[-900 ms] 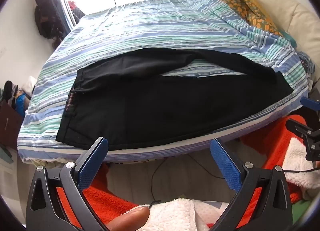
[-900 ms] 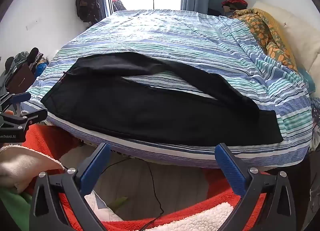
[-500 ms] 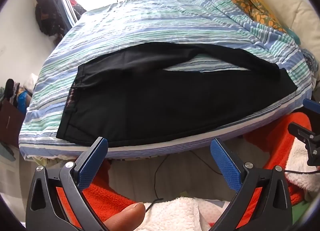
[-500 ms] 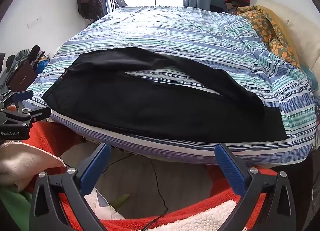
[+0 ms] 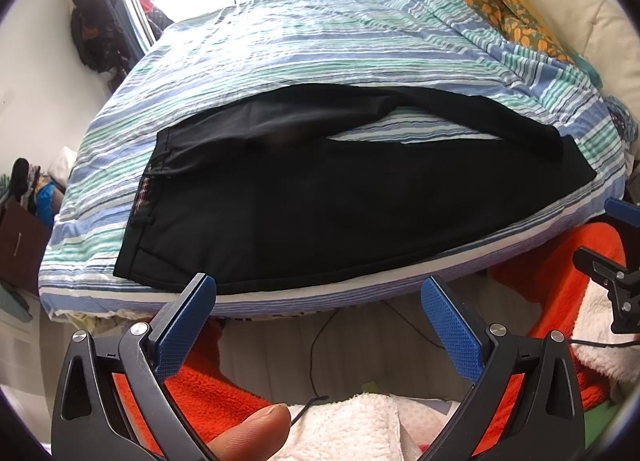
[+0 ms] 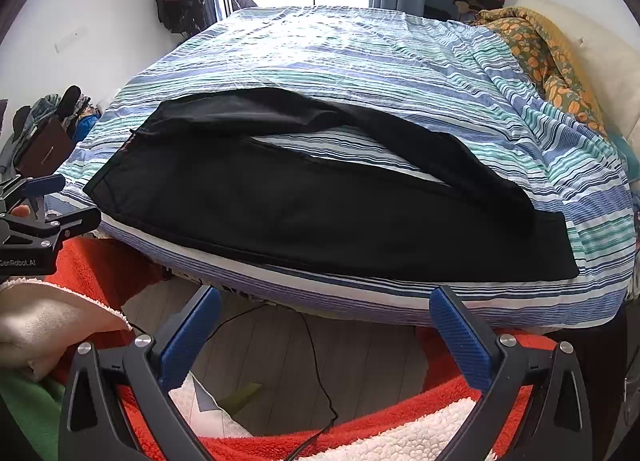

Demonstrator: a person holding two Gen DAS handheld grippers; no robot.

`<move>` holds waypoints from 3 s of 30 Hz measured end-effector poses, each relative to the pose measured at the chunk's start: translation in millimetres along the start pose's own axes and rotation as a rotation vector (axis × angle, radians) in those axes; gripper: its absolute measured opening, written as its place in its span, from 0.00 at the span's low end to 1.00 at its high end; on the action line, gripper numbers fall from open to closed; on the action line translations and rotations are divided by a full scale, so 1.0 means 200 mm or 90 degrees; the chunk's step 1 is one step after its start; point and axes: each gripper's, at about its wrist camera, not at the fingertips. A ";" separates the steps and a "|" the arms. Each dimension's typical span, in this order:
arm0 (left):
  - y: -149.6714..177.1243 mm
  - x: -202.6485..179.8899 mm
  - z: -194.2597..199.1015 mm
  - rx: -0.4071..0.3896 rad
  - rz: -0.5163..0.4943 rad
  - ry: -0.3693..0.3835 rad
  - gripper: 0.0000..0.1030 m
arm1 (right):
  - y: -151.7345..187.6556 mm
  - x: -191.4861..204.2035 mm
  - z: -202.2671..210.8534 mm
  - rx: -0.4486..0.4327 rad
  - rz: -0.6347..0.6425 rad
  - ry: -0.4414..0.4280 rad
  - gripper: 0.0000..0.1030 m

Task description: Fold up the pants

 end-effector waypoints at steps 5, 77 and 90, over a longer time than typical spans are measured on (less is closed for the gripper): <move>0.00 0.01 0.01 -0.004 0.002 -0.001 0.99 | 0.00 0.01 -0.01 -0.001 0.004 0.000 1.00; 0.01 0.00 0.00 -0.001 -0.007 -0.006 0.99 | 0.03 -0.01 -0.04 0.008 -0.008 -0.016 1.00; 0.02 -0.01 0.02 -0.008 -0.010 -0.010 0.99 | 0.03 -0.01 -0.03 0.006 -0.003 -0.017 1.00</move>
Point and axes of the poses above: each gripper's, at about its wrist camera, not at the fingertips, and z roughly against the way its jaws point, x to its left, y to its underside, and after that the axes turned 14 degrees about -y, right-handed
